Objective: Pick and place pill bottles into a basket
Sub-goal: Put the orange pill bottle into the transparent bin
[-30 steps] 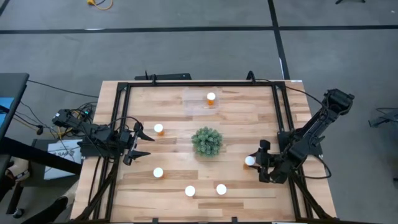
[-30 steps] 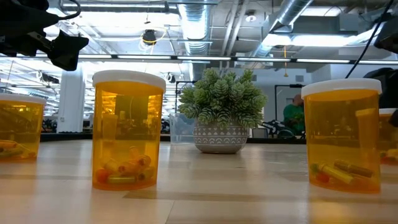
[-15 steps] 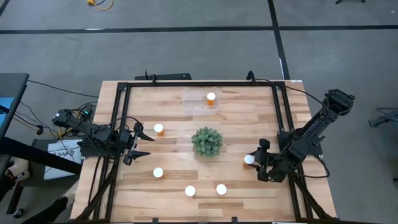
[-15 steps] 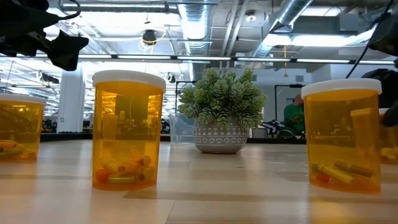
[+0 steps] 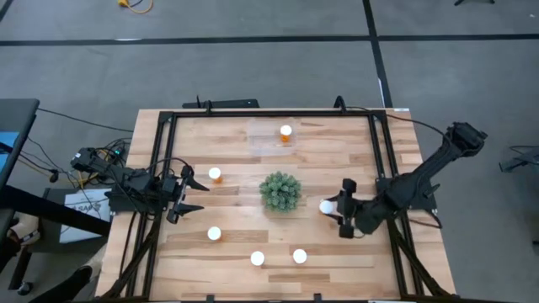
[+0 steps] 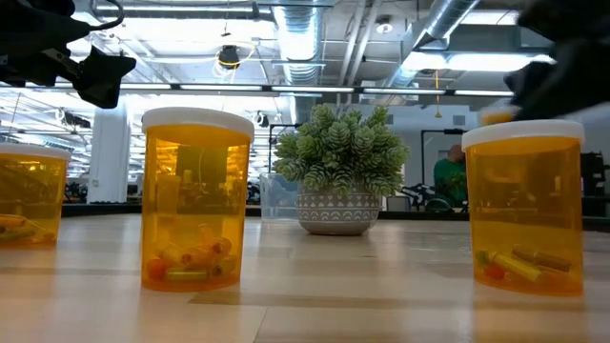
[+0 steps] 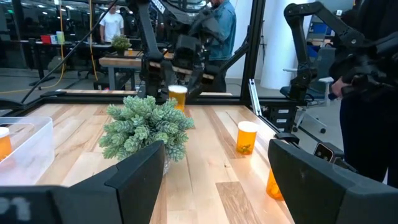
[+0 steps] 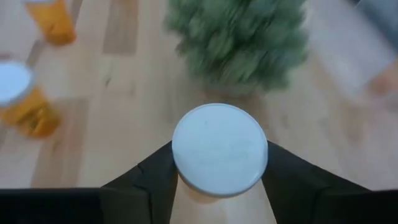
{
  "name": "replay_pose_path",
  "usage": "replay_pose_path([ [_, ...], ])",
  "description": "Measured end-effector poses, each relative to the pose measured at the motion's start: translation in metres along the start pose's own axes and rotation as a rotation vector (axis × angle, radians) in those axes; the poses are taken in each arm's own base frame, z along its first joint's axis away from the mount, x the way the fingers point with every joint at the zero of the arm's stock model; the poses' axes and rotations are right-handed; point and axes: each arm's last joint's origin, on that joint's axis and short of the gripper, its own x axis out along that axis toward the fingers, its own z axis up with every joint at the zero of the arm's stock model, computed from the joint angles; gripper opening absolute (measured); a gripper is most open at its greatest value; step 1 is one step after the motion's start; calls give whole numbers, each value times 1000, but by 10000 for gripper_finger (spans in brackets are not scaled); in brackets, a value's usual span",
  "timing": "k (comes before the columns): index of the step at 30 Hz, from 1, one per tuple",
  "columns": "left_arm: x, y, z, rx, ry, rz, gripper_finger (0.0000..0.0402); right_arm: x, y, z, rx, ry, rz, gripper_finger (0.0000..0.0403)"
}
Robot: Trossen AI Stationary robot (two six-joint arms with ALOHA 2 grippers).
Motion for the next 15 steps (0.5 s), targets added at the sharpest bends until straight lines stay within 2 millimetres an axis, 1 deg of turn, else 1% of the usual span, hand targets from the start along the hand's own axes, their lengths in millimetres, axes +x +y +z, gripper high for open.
replay_pose_path([
  [2,0,0,0,0,0,0,277,1,-8,12,-17,-33,-23,182],
  [5,0,0,0,0,0,0,277,3,-22,29,-45,-92,-69,182],
  [8,0,0,0,0,0,0,277,5,-38,47,-64,-152,-125,196],
  [11,0,0,0,0,0,0,277,10,-58,63,-44,-203,-128,208],
  [15,0,0,0,0,0,0,277,18,-86,79,8,-243,-146,194],
])
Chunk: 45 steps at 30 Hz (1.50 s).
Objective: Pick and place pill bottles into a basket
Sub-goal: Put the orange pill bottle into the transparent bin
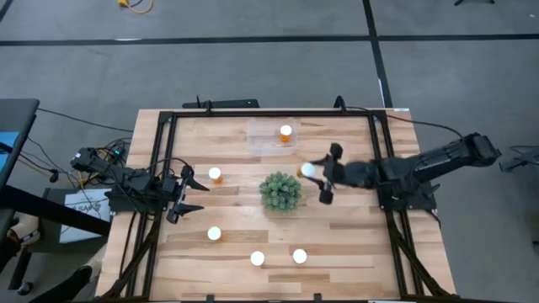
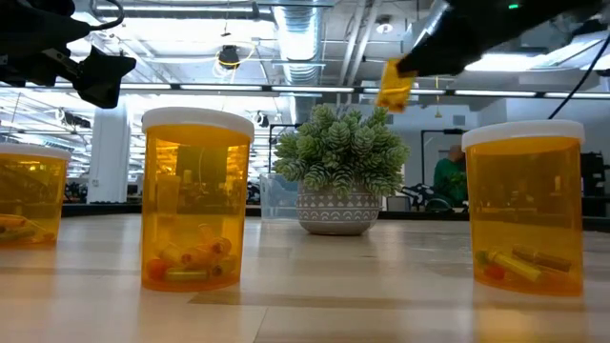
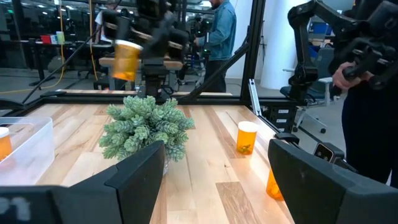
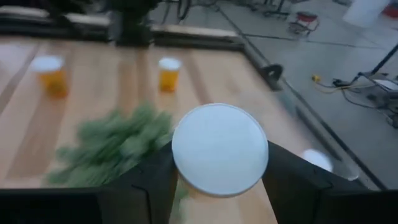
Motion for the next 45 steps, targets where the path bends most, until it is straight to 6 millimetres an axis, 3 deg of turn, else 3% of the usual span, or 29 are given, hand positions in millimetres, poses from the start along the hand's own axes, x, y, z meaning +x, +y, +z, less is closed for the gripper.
replay_pose_path([
  [5,0,0,0,0,0,0,277,17,-33,10,31,-38,-79,183],
  [11,0,0,0,0,0,0,277,40,-73,17,111,-35,-148,209],
  [17,0,0,0,0,0,0,277,68,-99,18,160,19,-185,189],
  [28,0,0,0,0,1,0,277,103,-103,5,256,110,-173,208],
  [34,0,0,0,0,0,0,277,103,-102,6,263,103,-173,187],
  [41,0,0,0,0,0,0,277,102,-107,5,270,107,-188,207],
  [45,0,0,0,0,0,0,277,102,-109,5,273,110,-194,198],
])
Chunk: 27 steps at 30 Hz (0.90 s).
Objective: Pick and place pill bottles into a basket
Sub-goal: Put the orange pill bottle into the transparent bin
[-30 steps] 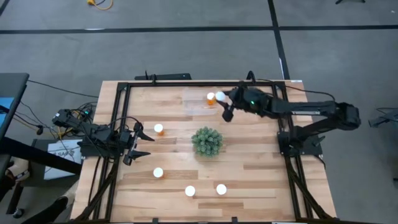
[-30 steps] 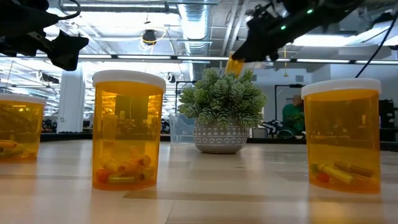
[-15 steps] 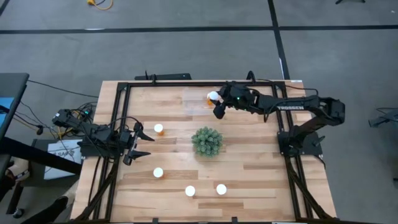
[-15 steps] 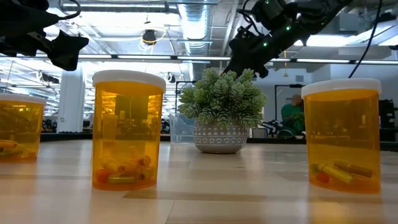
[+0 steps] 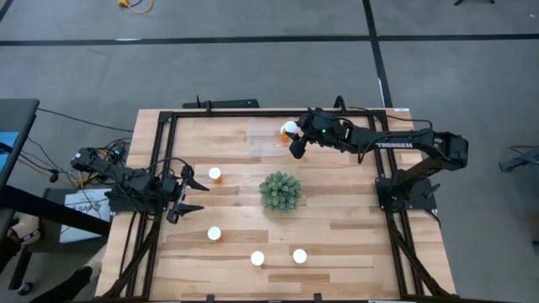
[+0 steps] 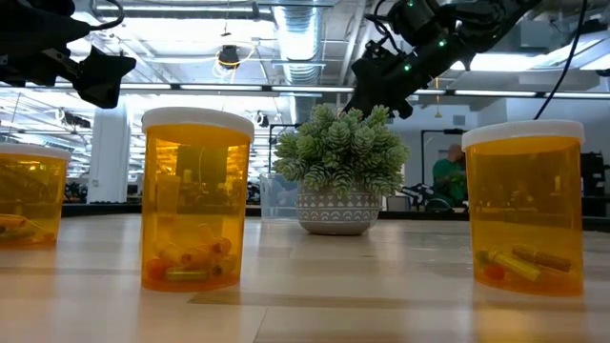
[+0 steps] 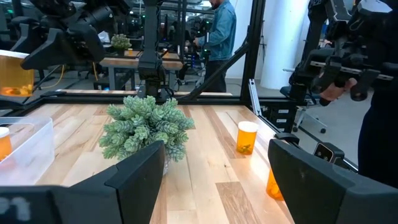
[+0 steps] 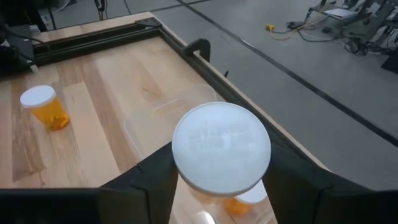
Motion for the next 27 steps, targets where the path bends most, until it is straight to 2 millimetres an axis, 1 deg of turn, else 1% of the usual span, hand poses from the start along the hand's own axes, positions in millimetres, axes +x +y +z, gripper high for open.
replay_pose_path([
  [5,0,0,0,0,0,0,277,0,0,0,-1,0,0,184],
  [11,0,0,0,0,0,0,277,2,-1,-2,-7,10,-2,197],
  [18,0,0,0,0,0,0,277,6,-6,-4,6,20,-13,185],
  [24,0,0,0,0,0,0,277,7,-6,-5,8,24,4,193],
  [27,0,0,0,0,0,1,277,14,-5,-9,17,41,5,192],
])
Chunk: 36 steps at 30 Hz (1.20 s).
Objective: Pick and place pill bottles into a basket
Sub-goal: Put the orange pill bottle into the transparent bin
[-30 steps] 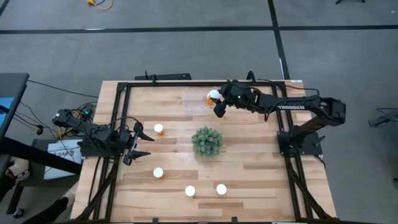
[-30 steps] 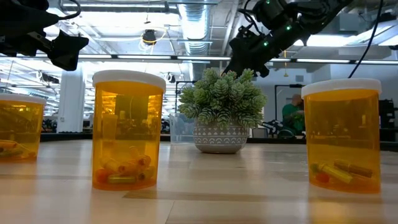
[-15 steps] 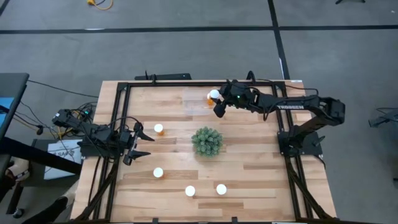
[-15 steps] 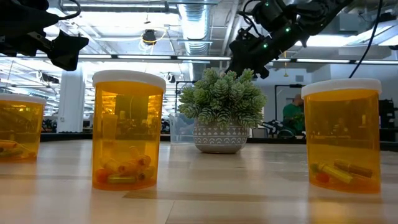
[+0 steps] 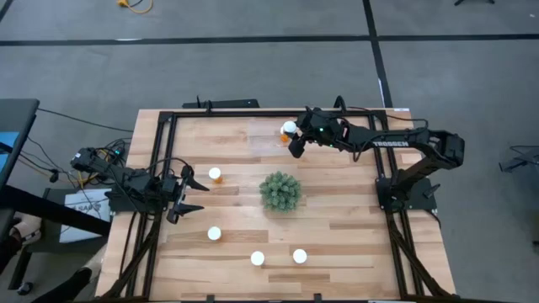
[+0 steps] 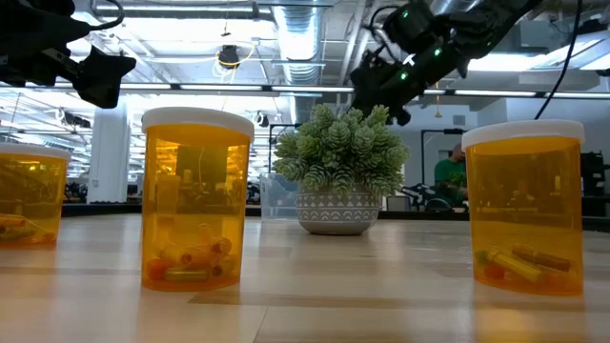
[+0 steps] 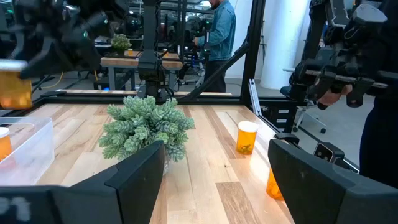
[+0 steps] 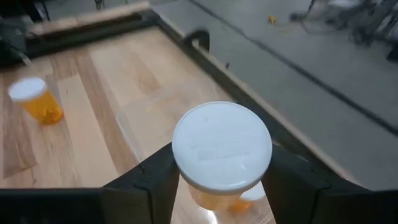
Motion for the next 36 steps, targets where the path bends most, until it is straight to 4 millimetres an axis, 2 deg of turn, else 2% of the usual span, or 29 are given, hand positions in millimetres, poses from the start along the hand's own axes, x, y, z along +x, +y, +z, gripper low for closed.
replay_pose_path([
  [18,0,0,0,0,0,0,277,47,7,-41,104,146,12,187],
  [31,0,0,0,0,-1,0,277,50,5,-46,154,181,22,193],
  [36,0,0,0,0,0,0,277,50,5,-47,151,198,19,210],
])
